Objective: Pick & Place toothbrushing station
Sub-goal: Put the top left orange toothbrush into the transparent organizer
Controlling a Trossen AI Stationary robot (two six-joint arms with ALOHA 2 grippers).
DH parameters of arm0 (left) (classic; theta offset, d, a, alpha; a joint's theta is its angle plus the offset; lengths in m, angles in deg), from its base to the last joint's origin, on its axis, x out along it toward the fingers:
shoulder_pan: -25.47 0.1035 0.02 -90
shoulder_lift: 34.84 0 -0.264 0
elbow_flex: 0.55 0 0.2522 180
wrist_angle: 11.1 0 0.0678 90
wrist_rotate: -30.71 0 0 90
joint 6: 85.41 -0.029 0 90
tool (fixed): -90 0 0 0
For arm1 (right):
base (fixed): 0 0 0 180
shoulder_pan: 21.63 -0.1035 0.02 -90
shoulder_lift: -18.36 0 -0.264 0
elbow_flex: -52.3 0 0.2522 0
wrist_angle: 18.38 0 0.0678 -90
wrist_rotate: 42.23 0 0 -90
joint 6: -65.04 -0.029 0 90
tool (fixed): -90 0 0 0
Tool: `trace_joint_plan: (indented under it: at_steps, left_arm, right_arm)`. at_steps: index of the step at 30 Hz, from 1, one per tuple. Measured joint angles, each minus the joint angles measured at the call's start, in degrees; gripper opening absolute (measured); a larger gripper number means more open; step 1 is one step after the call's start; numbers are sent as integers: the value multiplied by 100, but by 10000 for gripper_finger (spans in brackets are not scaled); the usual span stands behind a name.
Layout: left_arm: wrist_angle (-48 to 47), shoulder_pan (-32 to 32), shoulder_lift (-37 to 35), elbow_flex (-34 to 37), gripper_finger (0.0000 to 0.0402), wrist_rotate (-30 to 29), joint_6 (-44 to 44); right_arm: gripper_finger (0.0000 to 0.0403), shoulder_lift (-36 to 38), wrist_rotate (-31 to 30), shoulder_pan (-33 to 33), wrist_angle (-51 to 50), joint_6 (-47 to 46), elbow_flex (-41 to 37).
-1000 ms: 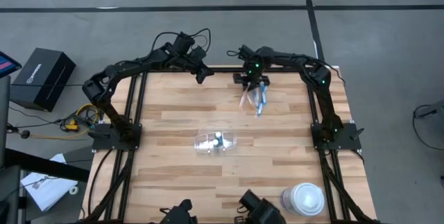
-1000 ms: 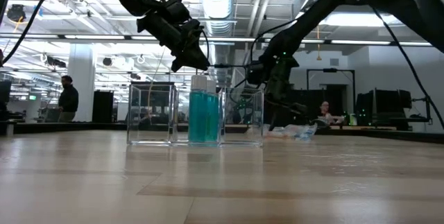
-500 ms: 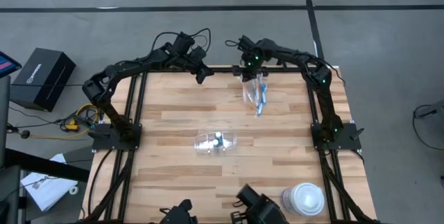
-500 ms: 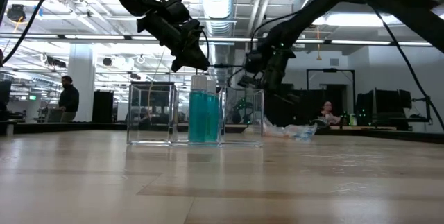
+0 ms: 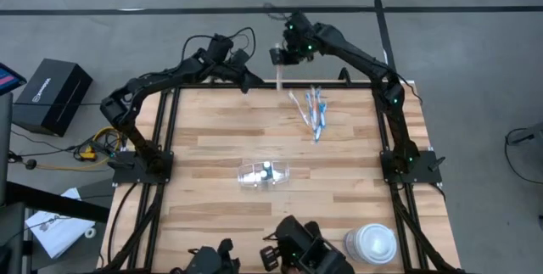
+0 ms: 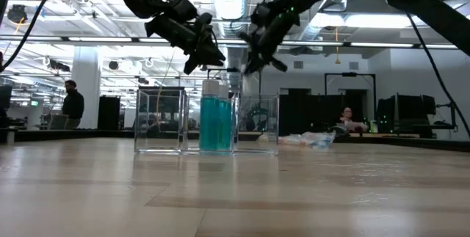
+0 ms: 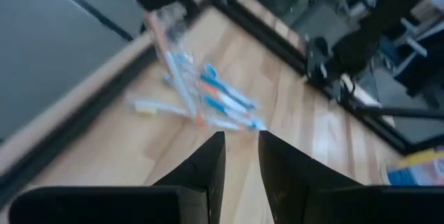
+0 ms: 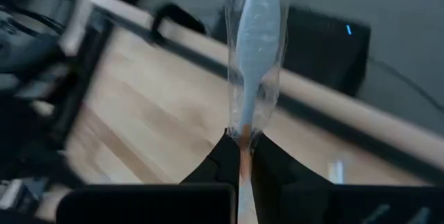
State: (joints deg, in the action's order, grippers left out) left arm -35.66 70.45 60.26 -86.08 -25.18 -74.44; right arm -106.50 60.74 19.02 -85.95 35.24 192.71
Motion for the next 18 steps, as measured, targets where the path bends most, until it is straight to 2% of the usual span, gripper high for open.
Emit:
trace_joint_plan:
  at_steps: [8,12,15,18]
  left_arm:
    - [879,394,-215,-5,82,15,113]
    - [1293,710,-396,0,82,-9,152]
    - [1590,997,-630,0,82,-4,160]
    - [1819,1308,-853,-2,82,410,376]
  right_arm:
    - [5,1,386,-65,11,339,848]
    - [5,139,752,-259,178,495,774]
    - [5,178,803,-436,64,671,780]
    - [6,184,836,-521,16,909,774]
